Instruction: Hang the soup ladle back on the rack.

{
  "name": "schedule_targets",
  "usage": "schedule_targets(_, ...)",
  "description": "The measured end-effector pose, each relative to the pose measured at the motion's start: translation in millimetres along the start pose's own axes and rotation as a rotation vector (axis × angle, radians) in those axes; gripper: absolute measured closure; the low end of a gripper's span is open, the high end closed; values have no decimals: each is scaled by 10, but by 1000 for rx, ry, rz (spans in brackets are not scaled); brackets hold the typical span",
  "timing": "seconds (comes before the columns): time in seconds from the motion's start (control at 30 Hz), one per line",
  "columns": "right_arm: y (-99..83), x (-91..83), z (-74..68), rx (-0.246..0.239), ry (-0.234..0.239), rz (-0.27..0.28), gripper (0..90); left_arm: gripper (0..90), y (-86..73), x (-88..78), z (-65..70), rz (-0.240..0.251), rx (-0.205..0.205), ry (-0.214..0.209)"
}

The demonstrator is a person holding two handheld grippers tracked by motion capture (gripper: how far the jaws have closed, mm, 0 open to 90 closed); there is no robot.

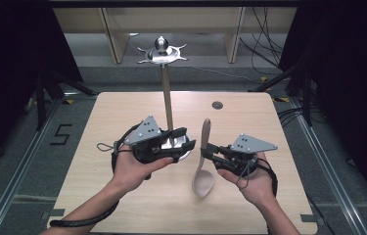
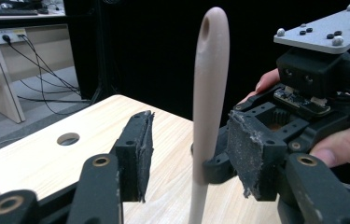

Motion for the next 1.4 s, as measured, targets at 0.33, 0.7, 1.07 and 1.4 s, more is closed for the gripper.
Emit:
schedule_targets(0.33,12,10,-19,-13,-29,-2,748,519,14,234,50,-6,-23,2)
schedule_targets(0.7,19,34,-46,-52,-73,-6,748,656,34,314,27,-1,-21,10)
schedule_targets(1.07,56,53,-18,-75,-83,9,646,734,82,308,47,2,35,32)
schedule_targets(1.4,-101,-78,54,-116,-83,-45,459,735,147,160,-88,-23,36,-4)
Point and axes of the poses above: each handheld gripper's, and its own axes: x roughly forward along the jaws, y roughly out of its top, z roughly to its right, the point moved 2 cm from there along x, roughly forward along the jaws, and after that the axes turned 6 degrees about -y, right-handed, at the moved point
